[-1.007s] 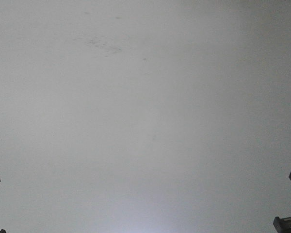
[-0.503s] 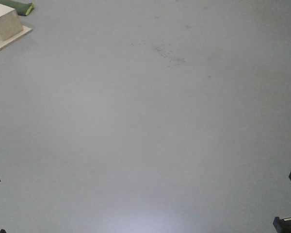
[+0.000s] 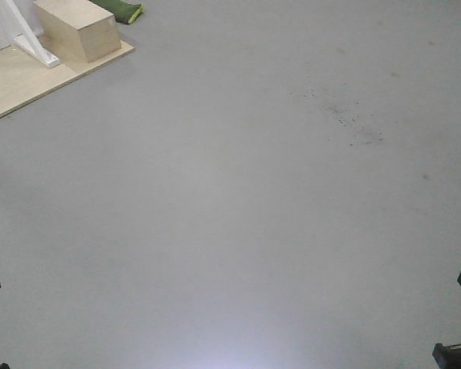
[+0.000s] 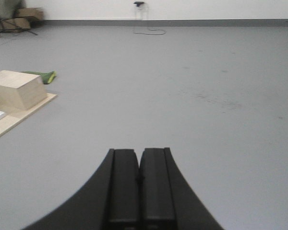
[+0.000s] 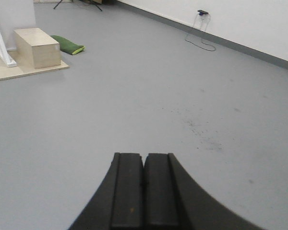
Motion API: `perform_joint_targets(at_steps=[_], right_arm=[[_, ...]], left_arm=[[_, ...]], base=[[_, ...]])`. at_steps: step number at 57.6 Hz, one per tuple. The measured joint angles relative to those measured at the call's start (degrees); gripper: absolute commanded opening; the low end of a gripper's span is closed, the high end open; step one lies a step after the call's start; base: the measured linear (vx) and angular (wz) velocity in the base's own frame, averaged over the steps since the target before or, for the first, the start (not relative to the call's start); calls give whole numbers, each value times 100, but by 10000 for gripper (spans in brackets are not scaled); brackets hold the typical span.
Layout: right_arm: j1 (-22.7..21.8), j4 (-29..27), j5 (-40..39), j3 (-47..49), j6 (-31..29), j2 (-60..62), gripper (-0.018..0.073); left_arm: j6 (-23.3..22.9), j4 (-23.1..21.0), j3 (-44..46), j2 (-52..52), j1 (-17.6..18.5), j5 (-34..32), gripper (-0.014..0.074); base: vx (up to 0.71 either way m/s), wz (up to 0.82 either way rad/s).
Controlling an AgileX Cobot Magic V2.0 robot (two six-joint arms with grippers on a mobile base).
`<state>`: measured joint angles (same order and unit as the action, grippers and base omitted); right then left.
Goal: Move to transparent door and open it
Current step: 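Turn and drive toward the white-framed glass door on the wooden platform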
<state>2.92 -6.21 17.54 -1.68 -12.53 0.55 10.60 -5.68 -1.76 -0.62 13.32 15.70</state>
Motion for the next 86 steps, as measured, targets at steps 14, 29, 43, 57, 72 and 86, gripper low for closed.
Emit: perform_joint_targets(at_steps=[14,29,43,57,72,86], right_arm=[[0,0,0,0,0,0,-4],[0,0,0,0,0,0,-4],[0,0,0,0,0,0,-4],[0,0,0,0,0,0,-4],[0,0,0,0,0,0,-4],[0,0,0,0,0,0,-4]], left_arm=[[0,0,0,0,0,0,3],[0,0,0,0,0,0,3],[0,0,0,0,0,0,3],[0,0,0,0,0,0,3],[0,0,0,0,0,0,3],[0,0,0,0,0,0,3]], base=[[51,39],[55,42],[58,42],[59,34],[60,33],[58,30]])
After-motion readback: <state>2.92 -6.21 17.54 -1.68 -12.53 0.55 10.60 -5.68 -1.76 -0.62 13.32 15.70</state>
